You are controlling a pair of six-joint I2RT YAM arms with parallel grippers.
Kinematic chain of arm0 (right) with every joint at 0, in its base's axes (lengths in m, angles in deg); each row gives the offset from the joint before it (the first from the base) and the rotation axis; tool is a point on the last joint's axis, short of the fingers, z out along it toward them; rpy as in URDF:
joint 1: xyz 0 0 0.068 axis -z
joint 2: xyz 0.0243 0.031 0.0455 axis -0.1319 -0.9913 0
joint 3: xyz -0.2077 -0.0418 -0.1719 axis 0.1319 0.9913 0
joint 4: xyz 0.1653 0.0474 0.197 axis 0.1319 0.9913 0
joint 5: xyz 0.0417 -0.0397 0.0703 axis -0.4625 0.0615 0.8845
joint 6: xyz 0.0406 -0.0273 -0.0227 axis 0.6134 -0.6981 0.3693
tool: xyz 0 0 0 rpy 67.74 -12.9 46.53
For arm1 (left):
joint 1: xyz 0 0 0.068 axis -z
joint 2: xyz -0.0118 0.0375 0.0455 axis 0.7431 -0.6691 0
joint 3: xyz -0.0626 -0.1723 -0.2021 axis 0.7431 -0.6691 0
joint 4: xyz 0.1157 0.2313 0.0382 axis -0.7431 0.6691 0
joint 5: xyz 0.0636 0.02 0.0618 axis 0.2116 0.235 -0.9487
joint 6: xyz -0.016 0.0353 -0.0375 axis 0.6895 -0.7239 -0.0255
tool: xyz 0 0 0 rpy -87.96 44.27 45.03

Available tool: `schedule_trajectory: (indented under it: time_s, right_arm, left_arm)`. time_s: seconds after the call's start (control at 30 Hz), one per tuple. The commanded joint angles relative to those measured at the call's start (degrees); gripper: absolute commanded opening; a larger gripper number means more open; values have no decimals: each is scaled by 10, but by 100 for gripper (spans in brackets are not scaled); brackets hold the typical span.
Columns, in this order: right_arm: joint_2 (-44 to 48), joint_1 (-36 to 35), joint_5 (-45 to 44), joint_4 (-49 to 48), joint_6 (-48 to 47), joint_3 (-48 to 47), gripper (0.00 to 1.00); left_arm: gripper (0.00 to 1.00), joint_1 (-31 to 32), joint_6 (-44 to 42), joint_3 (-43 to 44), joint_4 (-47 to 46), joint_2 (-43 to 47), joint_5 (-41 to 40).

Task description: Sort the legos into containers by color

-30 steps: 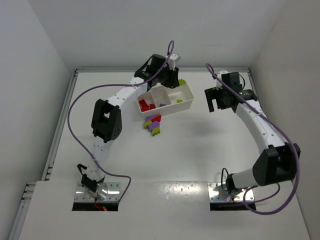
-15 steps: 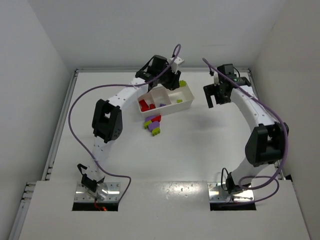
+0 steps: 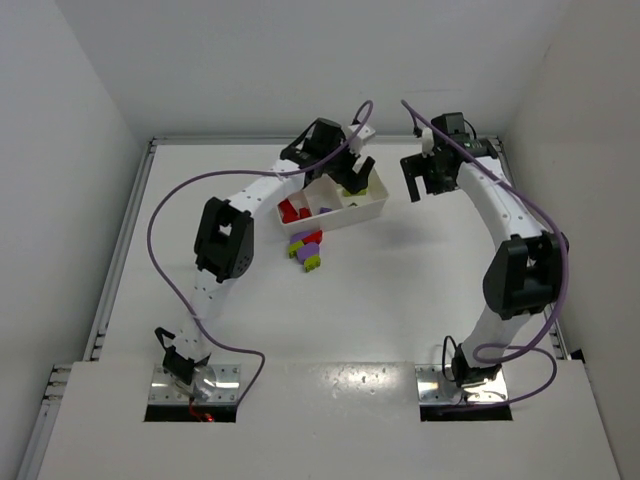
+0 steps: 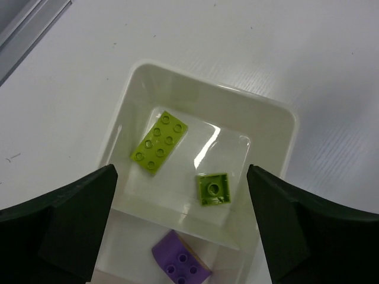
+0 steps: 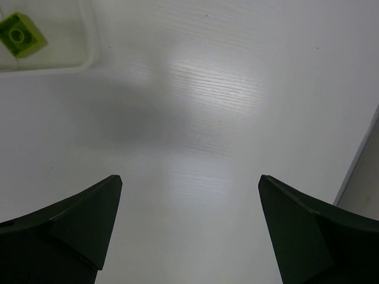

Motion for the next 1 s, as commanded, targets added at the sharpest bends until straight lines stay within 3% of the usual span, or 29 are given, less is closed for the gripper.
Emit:
schedule_trajectory:
  time_s: [0.0,0.13,0.3,0.37,0.4,0.47,0.6,0.7,0.9,0.97]
  right_arm:
    - [3,-7,41,-9,-25,-24,99]
    - [52,-13,190,-53,-126,38,95]
    - [90,-26,314,-96,-209,126,93]
    - [73,-33,355,-77,-200,118,91]
    - [59,-43,387,-76,-187,113,89]
    - [54,-62,417,-97,-142,119,89]
    - [39,-110,377,-194,-29,164,87]
    - [9,-149,332,-226,52,162,85]
    - [-53,-244,232,-281,126,145,82]
    - [-77,-269,205,-281,167,122,87]
  left_arm:
    - [100,-4,42,32,-42,16,1]
    - [100,-44,163,38,-101,63,46]
    - [100,-98,277,5,-70,146,58]
    - [100,-91,254,-98,-76,250,-32]
    - [100,-67,194,-129,-69,282,-74]
    - [100,-52,163,-197,-56,335,-181]
    - [100,-57,163,-272,-34,430,-263]
    - [100,-77,192,-299,-15,450,-340]
    - [100,-154,249,-357,10,492,-322]
    - [100,-170,254,-386,10,503,-316]
